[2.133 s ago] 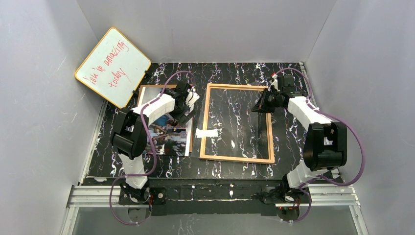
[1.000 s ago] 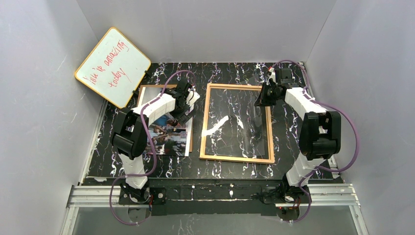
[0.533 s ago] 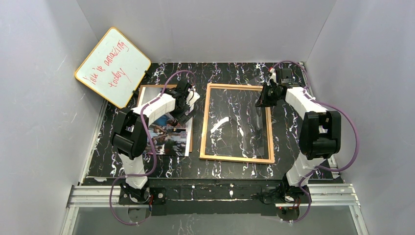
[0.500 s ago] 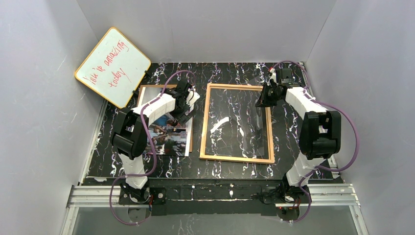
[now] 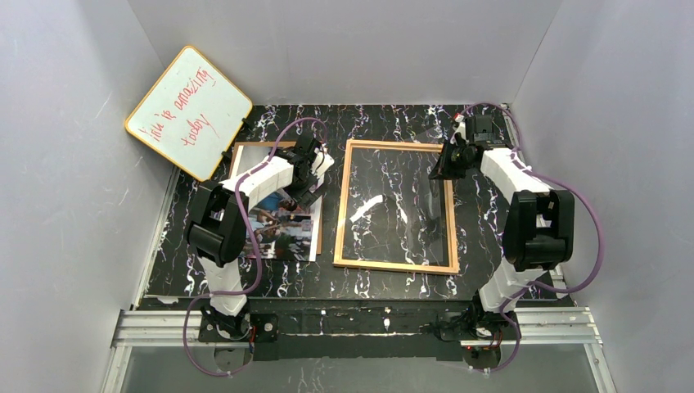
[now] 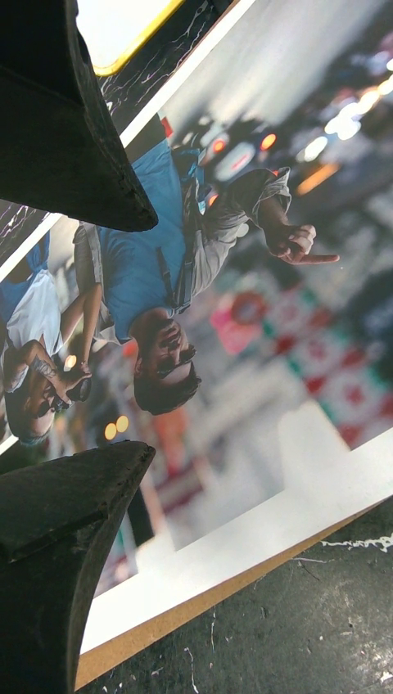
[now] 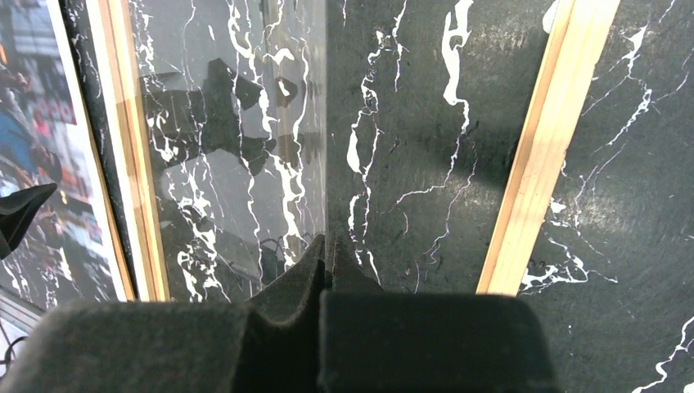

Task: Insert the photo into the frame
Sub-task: Place the photo frame item in the photo frame.

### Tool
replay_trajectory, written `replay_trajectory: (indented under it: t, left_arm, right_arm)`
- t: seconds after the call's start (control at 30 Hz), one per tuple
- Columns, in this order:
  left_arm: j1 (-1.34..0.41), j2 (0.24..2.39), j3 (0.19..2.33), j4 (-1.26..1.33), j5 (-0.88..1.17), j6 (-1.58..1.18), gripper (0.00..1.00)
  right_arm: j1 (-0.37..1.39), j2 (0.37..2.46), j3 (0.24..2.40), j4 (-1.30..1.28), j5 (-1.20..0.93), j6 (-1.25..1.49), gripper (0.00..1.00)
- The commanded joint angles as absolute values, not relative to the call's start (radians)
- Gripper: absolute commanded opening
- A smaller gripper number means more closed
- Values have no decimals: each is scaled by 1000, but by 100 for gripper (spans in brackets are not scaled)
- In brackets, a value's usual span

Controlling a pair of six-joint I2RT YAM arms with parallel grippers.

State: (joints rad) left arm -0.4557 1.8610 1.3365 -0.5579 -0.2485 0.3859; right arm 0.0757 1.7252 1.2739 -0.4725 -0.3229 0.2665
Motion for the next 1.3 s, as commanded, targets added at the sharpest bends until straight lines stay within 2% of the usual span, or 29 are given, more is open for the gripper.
replay_trajectory:
  t: [0.0,0.77,1.1,1.27]
  left_arm:
    - [-462,1835,1355,-587,-260,390,98]
    - [-469,1835,1355,-580,-248,391,98]
    - [-515,1930,1473,-613,-155,346,98]
    - [-545,1980,1513,-620,-175,345,98]
  right_arm:
    - [65,1664,1253,-445,-361,284,1]
    - [49,1707,1331,-464,-442,285,1]
    - [46,1744,1378,-506,-458,251,1]
    - [46,1751,1384,-509,-481,252,1]
